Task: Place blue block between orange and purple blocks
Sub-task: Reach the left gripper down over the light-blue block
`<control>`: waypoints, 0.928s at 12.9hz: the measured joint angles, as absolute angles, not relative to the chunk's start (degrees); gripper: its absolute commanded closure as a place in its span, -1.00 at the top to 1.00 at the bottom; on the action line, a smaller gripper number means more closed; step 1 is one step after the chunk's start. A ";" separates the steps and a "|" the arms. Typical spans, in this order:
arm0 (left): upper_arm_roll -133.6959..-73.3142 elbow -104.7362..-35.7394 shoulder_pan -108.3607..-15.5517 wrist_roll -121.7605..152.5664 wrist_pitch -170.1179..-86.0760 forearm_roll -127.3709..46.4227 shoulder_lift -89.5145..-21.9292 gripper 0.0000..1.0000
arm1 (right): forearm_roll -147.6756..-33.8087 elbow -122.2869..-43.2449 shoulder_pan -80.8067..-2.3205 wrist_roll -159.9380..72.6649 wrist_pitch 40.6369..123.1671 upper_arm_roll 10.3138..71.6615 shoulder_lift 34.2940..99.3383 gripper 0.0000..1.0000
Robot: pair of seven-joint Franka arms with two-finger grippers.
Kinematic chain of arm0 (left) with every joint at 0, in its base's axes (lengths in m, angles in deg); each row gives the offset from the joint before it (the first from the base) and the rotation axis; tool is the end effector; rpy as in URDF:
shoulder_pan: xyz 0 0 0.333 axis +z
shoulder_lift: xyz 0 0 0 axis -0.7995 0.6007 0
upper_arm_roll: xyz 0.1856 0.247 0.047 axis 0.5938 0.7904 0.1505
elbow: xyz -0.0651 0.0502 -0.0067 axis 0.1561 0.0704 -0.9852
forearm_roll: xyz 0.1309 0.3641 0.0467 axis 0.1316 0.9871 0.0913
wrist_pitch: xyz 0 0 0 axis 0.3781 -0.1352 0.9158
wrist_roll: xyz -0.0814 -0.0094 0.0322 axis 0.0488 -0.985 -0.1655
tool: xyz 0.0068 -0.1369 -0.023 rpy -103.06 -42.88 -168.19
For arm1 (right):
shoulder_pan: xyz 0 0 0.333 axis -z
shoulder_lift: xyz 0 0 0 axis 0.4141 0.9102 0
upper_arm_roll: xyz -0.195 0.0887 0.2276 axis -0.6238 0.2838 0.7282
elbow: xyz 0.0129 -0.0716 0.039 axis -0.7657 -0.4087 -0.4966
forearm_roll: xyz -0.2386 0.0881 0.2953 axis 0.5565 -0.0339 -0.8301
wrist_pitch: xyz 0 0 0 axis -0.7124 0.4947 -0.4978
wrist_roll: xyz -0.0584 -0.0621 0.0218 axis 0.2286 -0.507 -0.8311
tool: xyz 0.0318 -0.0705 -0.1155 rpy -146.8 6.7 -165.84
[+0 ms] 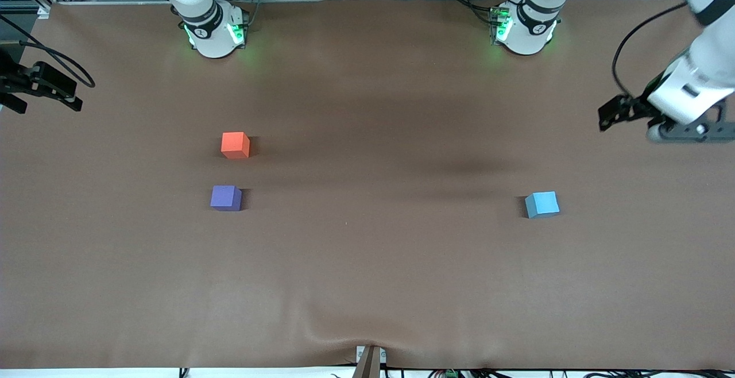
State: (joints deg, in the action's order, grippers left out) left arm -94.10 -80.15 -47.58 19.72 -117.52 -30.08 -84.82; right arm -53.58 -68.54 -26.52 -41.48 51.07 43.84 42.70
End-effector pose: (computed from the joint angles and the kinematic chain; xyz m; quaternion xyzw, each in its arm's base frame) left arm 0.5405 -0.0301 0.4857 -0.9998 0.0137 -0.0034 0.0162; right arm 0.5389 -0.0059 0.6303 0.9998 0.0202 0.0048 0.0019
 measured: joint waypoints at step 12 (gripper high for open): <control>-94.16 -89.81 -47.11 19.72 -151.15 -30.08 -61.46 1.00 | -53.58 -68.61 -26.53 -41.49 51.01 43.31 42.75 1.00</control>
State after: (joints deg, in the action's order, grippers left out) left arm -94.16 -89.81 -47.11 19.72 -151.15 -30.08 -61.46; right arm -53.58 -68.61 -26.53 -41.49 51.01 43.31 42.75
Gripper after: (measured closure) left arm 0.000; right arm 0.000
